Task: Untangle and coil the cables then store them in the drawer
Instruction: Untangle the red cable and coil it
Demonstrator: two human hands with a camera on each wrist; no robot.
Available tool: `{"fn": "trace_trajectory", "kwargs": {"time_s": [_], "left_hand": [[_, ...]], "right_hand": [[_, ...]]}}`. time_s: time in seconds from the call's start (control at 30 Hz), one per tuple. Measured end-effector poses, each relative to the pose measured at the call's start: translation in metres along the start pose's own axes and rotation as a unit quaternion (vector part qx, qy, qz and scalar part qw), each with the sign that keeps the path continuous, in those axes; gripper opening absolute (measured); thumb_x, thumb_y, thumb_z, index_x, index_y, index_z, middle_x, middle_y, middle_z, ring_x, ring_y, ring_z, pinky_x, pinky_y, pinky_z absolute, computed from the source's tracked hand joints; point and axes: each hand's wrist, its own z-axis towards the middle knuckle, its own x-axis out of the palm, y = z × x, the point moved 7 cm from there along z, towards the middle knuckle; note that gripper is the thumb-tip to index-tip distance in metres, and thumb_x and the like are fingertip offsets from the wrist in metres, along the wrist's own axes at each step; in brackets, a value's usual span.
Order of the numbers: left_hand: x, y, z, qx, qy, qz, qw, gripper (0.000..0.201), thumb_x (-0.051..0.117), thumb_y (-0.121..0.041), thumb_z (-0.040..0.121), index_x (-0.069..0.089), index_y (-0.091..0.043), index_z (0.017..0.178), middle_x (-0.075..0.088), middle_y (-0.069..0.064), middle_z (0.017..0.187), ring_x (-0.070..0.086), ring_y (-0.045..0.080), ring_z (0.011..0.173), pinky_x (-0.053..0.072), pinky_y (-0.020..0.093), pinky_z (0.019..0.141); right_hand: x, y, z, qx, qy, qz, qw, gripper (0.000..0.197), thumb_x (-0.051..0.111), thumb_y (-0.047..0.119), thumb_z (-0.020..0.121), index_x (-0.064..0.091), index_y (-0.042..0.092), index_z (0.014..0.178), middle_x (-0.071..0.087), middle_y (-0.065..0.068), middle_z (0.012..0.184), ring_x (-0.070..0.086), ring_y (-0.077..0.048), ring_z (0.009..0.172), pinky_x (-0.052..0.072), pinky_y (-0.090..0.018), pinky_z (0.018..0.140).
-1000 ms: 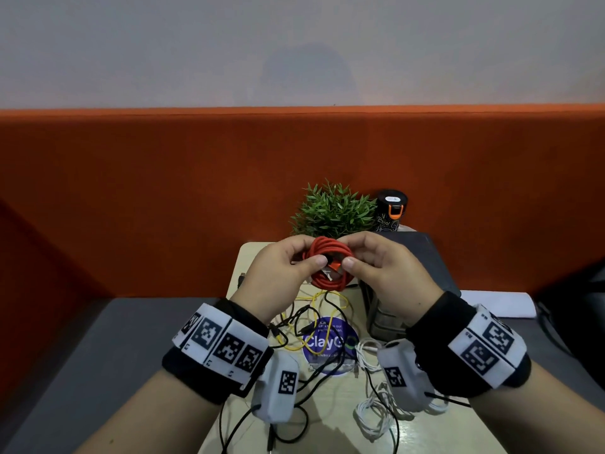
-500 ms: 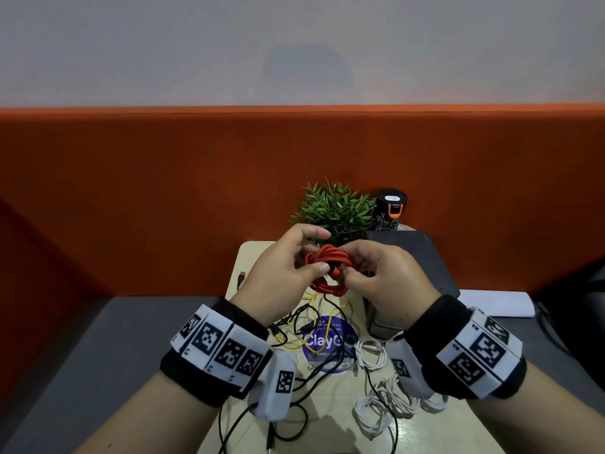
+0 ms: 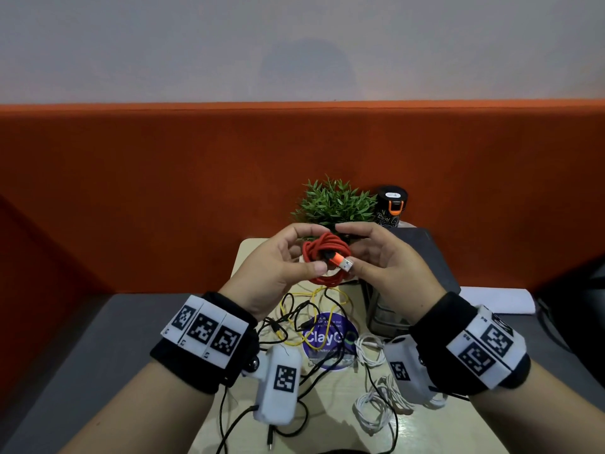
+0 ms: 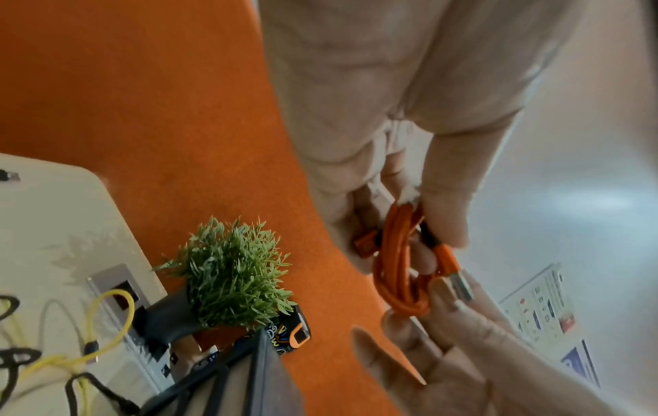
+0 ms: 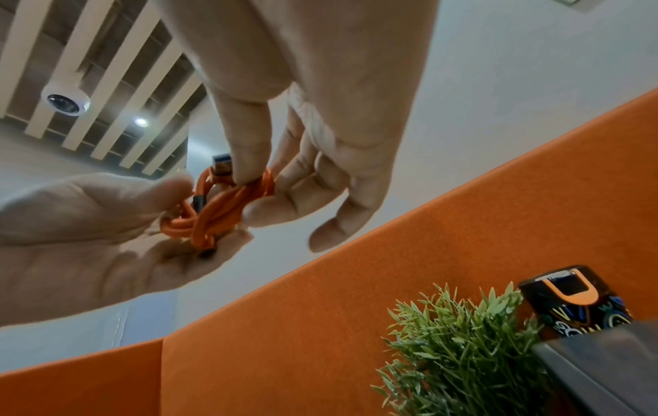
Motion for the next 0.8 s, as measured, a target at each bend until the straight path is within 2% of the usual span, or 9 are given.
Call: {"fn": "trace_trajectory", "kwargs": {"time_s": [0.13, 0.23, 0.3, 0.4, 0.53, 0.6, 0.7, 0.73, 0.8], "left_hand": [[-0.002, 0.004, 0.001, 0.017, -0.047, 0.024, 0.998, 0.048, 0.079, 0.0, 0.062, 0.061, -0.016, 0.103, 0.065, 0.007, 0.094, 0.064, 0.018, 0.088, 0.055, 0.028, 0.075], [0.0, 0.007, 0.002, 0.02, -0.088, 0.02, 0.996, 0.029, 0.071, -0.002, 0.072, 0.062, -0.014, 0.098, 0.064, 0.009, 0.091, 0.065, 0.017, 0.08, 0.056, 0.025, 0.066], [0.004, 0.013, 0.003, 0.019, -0.097, 0.028, 0.995, 0.024, 0.069, 0.0, 0.077, 0.062, -0.012, 0.096, 0.065, 0.008, 0.088, 0.066, 0.015, 0.074, 0.055, 0.024, 0.063], [0.011, 0.027, 0.003, -0.001, -0.094, 0.035, 0.995, 0.025, 0.07, 0.0, 0.077, 0.064, -0.012, 0.098, 0.067, 0.009, 0.091, 0.066, 0.017, 0.076, 0.056, 0.025, 0.064], [0.013, 0.053, 0.001, -0.03, -0.049, 0.087, 0.995, 0.04, 0.069, -0.002, 0.08, 0.059, -0.015, 0.117, 0.066, 0.008, 0.104, 0.064, 0.015, 0.09, 0.055, 0.029, 0.081], [0.005, 0.072, -0.003, -0.05, -0.046, 0.128, 0.989, 0.038, 0.068, -0.006, 0.083, 0.058, -0.023, 0.116, 0.065, 0.007, 0.106, 0.063, 0.016, 0.089, 0.053, 0.032, 0.085], [-0.011, 0.104, -0.016, -0.069, -0.031, 0.229, 0.971, 0.031, 0.066, -0.004, 0.085, 0.062, -0.03, 0.1, 0.065, 0.003, 0.103, 0.061, 0.014, 0.088, 0.05, 0.028, 0.084], [-0.014, 0.115, -0.021, -0.074, -0.009, 0.283, 0.956, 0.028, 0.067, -0.005, 0.085, 0.064, -0.031, 0.095, 0.065, 0.0, 0.102, 0.061, 0.012, 0.091, 0.049, 0.025, 0.084], [-0.018, 0.141, -0.033, -0.104, 0.057, 0.393, 0.912, 0.025, 0.068, -0.013, 0.085, 0.066, -0.038, 0.087, 0.061, -0.007, 0.106, 0.057, 0.007, 0.099, 0.044, 0.026, 0.088]], "right_hand": [[0.002, -0.007, -0.005, 0.015, 0.038, 0.033, 0.999, 0.044, 0.063, -0.002, 0.086, 0.061, 0.027, 0.119, 0.068, -0.012, 0.106, 0.063, -0.036, 0.096, 0.055, -0.046, 0.086], [0.001, -0.011, -0.01, 0.028, 0.055, 0.03, 0.998, 0.05, 0.068, 0.011, 0.081, 0.057, 0.025, 0.128, 0.066, -0.008, 0.116, 0.06, -0.037, 0.102, 0.054, -0.043, 0.09], [-0.004, -0.013, -0.013, 0.034, 0.031, 0.033, 0.998, 0.047, 0.072, 0.017, 0.082, 0.059, 0.021, 0.127, 0.068, -0.007, 0.112, 0.064, -0.03, 0.101, 0.055, -0.035, 0.084], [-0.008, -0.023, -0.017, 0.051, -0.006, 0.034, 0.998, 0.031, 0.067, 0.008, 0.085, 0.065, 0.023, 0.112, 0.072, -0.009, 0.097, 0.068, -0.023, 0.085, 0.055, -0.03, 0.074], [-0.013, -0.053, -0.032, 0.132, -0.012, 0.043, 0.99, 0.024, 0.068, 0.006, 0.085, 0.067, 0.018, 0.106, 0.069, -0.019, 0.091, 0.063, -0.024, 0.072, 0.054, -0.027, 0.065], [-0.021, -0.073, -0.045, 0.185, -0.03, 0.053, 0.981, 0.02, 0.067, 0.005, 0.085, 0.067, 0.013, 0.103, 0.068, -0.023, 0.093, 0.063, -0.025, 0.071, 0.056, -0.03, 0.065], [-0.036, -0.112, -0.067, 0.263, -0.063, 0.058, 0.961, 0.014, 0.066, 0.001, 0.085, 0.067, 0.008, 0.097, 0.069, -0.019, 0.084, 0.064, -0.025, 0.067, 0.054, -0.048, 0.081], [-0.042, -0.126, -0.075, 0.289, -0.074, 0.056, 0.953, 0.013, 0.066, 0.0, 0.084, 0.066, 0.007, 0.096, 0.069, -0.016, 0.078, 0.063, -0.024, 0.064, 0.053, -0.05, 0.081], [-0.047, -0.15, -0.09, 0.337, -0.082, 0.033, 0.937, 0.011, 0.066, -0.001, 0.084, 0.066, 0.004, 0.093, 0.069, -0.012, 0.07, 0.062, -0.022, 0.055, 0.054, -0.044, 0.072]]}}
